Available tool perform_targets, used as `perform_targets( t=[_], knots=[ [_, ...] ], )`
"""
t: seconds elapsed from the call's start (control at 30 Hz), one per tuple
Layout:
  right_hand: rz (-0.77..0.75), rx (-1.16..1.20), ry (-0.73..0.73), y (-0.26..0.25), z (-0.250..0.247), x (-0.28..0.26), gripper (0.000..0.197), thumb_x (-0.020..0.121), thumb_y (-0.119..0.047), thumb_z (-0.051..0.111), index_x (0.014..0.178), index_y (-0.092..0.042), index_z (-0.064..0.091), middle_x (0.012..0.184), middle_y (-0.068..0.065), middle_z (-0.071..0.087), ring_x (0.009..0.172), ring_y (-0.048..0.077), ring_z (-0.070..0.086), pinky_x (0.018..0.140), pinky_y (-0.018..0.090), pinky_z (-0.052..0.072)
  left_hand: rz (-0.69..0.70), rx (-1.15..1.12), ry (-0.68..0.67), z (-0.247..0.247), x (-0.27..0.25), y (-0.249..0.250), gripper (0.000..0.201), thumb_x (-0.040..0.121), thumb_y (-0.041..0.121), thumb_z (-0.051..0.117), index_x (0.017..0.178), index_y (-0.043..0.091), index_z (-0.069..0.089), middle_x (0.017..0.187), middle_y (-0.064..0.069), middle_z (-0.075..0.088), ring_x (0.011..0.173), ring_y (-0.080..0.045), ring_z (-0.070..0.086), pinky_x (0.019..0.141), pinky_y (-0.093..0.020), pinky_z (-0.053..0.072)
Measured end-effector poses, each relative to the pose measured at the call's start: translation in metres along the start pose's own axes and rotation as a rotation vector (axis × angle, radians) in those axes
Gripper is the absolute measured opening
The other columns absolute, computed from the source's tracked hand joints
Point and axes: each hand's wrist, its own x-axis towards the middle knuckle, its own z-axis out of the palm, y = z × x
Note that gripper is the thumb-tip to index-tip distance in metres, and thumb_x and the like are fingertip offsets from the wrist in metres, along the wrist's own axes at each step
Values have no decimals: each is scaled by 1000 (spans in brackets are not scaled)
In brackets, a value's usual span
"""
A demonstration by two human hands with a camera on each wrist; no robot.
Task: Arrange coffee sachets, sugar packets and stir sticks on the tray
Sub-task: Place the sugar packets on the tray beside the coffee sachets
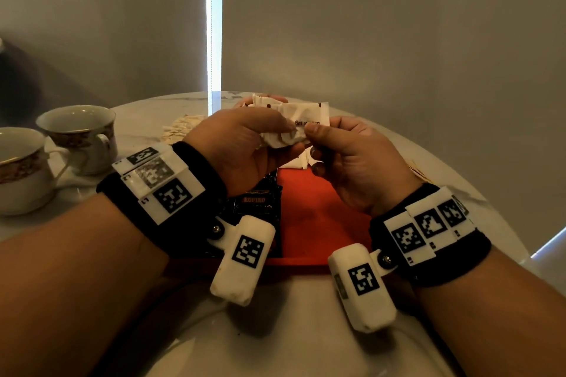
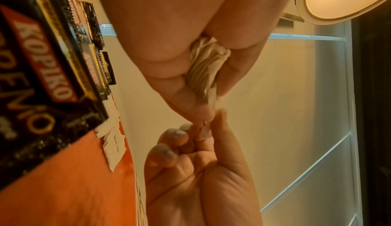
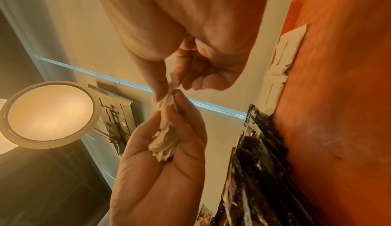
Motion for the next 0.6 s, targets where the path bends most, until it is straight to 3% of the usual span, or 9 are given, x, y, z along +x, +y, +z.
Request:
perform_targets(
  t=[0.07, 0.17, 0.23, 0.33, 0.4, 0.5, 0.6],
  knots=[
    [2, -3, 7, 1, 0, 0, 36, 65, -21, 75, 95, -5, 62, 74, 8, 65, 61, 12, 49, 52, 27, 37, -7, 7, -10, 0, 1, 0, 20, 92, -9, 49, 105, 3, 58, 105, -21, 68, 93, -30, 68, 66, -29, 61],
    [11, -16, 30, 2, -1, 0, 33, 68, -18, 76, 94, -4, 62, 71, 6, 59, 58, 12, 47, 50, 27, 36, -21, -3, -47, -2, 3, 0, 33, 93, -7, 47, 122, 7, 55, 111, -21, 66, 89, -28, 67, 73, -32, 61],
    [18, -14, 39, 2, -1, 1, 24, 76, -13, 74, 94, -4, 62, 68, 5, 56, 55, 12, 46, 49, 27, 35, -38, -21, -76, -2, 3, 1, 33, 93, -6, 46, 121, 7, 57, 112, -20, 67, 90, -28, 67, 79, -33, 60],
    [32, -6, 52, 3, 0, 1, 17, 83, -9, 72, 96, -4, 61, 70, 7, 56, 57, 13, 46, 50, 28, 37, -62, 52, -76, -4, 5, -1, 26, 95, 2, 47, 116, 7, 61, 104, -17, 67, 85, -24, 67, 74, -32, 58],
    [39, 0, 48, 3, 1, 1, 13, 86, -7, 69, 96, -4, 62, 71, 5, 58, 59, 13, 48, 51, 27, 39, -49, 100, -40, -6, 7, -3, 28, 95, 7, 48, 120, 5, 61, 103, -17, 67, 87, -25, 67, 79, -35, 57],
    [68, 50, 32, 1, 0, 4, 18, 90, -8, 65, 106, -4, 61, 80, 6, 66, 67, 15, 59, 57, 28, 45, -36, 61, 5, -8, 10, -3, 40, 86, 11, 57, 124, 1, 58, 111, -21, 66, 94, -30, 67, 84, -38, 55],
    [75, 232, 58, -2, -7, 8, 17, 92, -5, 55, 109, -3, 57, 91, 13, 66, 87, 27, 66, 69, 32, 57, -5, 21, 64, -9, 12, 0, 19, 91, 7, 51, 108, 5, 59, 113, -22, 63, 107, -42, 68, 73, -39, 59]
  ],
)
